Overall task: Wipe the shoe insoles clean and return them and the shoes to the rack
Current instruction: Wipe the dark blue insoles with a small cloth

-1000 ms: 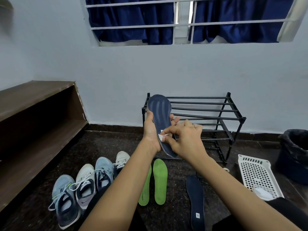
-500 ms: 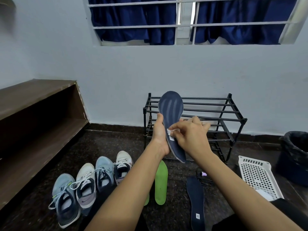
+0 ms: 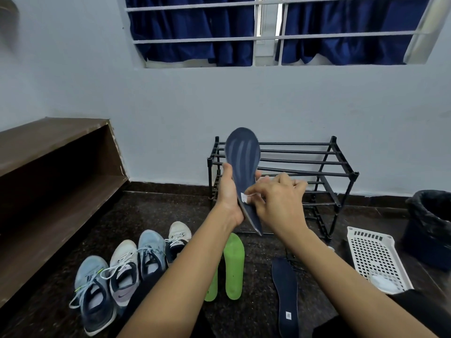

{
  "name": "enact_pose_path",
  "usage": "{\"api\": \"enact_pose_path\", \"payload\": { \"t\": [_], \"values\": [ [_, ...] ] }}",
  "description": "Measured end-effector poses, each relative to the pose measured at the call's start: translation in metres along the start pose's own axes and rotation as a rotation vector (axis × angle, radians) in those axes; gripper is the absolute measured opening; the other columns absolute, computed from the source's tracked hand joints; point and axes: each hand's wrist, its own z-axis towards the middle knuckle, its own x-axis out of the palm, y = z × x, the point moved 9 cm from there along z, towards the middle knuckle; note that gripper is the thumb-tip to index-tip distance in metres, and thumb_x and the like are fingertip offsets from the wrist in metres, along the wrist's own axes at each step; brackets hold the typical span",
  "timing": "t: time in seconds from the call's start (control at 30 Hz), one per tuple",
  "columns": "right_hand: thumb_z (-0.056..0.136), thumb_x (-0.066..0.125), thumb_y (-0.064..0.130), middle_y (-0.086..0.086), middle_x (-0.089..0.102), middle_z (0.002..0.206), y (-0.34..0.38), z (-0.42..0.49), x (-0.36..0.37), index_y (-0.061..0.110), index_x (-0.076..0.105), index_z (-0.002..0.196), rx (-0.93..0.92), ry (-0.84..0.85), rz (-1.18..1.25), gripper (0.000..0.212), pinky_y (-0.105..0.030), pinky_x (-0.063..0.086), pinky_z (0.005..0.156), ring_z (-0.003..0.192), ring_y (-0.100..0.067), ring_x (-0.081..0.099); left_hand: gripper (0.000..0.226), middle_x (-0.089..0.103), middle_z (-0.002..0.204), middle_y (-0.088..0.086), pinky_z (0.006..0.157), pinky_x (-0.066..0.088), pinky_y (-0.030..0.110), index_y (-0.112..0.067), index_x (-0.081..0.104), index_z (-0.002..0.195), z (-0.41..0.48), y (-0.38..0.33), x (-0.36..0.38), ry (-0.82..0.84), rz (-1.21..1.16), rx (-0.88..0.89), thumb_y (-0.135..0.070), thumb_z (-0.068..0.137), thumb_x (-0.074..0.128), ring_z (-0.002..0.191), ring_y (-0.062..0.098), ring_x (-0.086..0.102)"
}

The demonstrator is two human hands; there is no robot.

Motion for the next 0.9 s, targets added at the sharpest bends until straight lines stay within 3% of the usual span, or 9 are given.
{"api": "enact_pose_path", "payload": {
  "t": [0.13,0.43,0.57,0.63,0.77,0.83,0.9],
  "values": [
    [0.066,0.074,0.015,0.006,0.065,0.06,-0.011,0.008,-0.008,0.03,0.074,0.072,0.023,-0.07,-0.104,0.016,-0.037,0.018,0.069,0.073,-0.024,0.048,0.074,0.068,0.085,0.013,0.065,0.054,0.031,-0.008,0.069,0.099,-0.01,0.023,0.011,0.024,0.05,-0.097,-0.066,0.097,0.023,0.074,0.025,0.066],
    [0.063,0.078,0.002,0.005,0.062,0.058,-0.007,0.009,0.001,0.027,0.074,0.07,0.017,-0.015,-0.007,0.026,-0.032,0.01,0.064,0.074,-0.027,0.048,0.071,0.069,0.079,0.01,0.062,0.053,0.03,-0.009,0.07,0.091,-0.002,0.016,0.0,-0.02,0.056,-0.105,-0.063,0.099,0.024,0.066,0.023,0.066],
    [0.072,0.075,0.01,0.015,0.053,0.066,-0.001,0.003,0.009,0.032,0.075,0.078,0.017,0.103,0.049,0.022,-0.032,0.011,0.067,0.086,-0.025,0.049,0.07,0.065,0.072,0.009,0.072,0.05,0.038,-0.006,0.066,0.087,0.007,0.001,-0.005,-0.038,-0.013,-0.038,-0.061,0.099,0.025,0.074,0.024,0.064],
    [0.079,0.072,0.02,0.009,0.062,0.08,-0.001,-0.001,0.016,0.033,0.074,0.087,0.06,0.216,0.121,0.015,-0.034,0.02,0.074,0.096,-0.021,0.047,0.07,0.064,0.076,0.011,0.086,0.051,0.046,-0.005,0.065,0.094,0.012,-0.009,-0.009,-0.039,-0.049,0.006,-0.06,0.1,0.023,0.091,0.03,0.066],
    [0.078,0.073,0.028,0.012,0.064,0.075,-0.006,-0.007,0.026,0.034,0.074,0.082,0.159,0.277,0.352,0.008,-0.04,0.04,0.092,0.097,-0.019,0.058,0.072,0.065,0.08,0.011,0.085,0.05,0.049,-0.004,0.064,0.099,0.016,-0.023,-0.016,-0.034,-0.124,0.059,-0.062,0.1,0.021,0.101,0.035,0.064],
    [0.078,0.072,0.03,0.013,0.064,0.075,-0.005,-0.008,0.025,0.036,0.073,0.083,0.14,0.235,0.323,0.008,-0.037,0.037,0.089,0.096,-0.018,0.056,0.072,0.066,0.081,0.011,0.087,0.049,0.051,-0.004,0.064,0.098,0.016,-0.025,-0.015,-0.022,-0.127,0.062,-0.062,0.099,0.021,0.1,0.035,0.064],
    [0.079,0.071,0.03,0.013,0.055,0.073,-0.002,-0.009,0.018,0.037,0.073,0.086,0.091,0.156,0.204,0.01,-0.032,0.024,0.078,0.094,-0.017,0.049,0.071,0.065,0.087,0.011,0.082,0.05,0.052,-0.007,0.064,0.104,0.014,-0.022,-0.012,-0.009,-0.101,0.06,-0.063,0.099,0.02,0.098,0.034,0.065]
  ]
}}
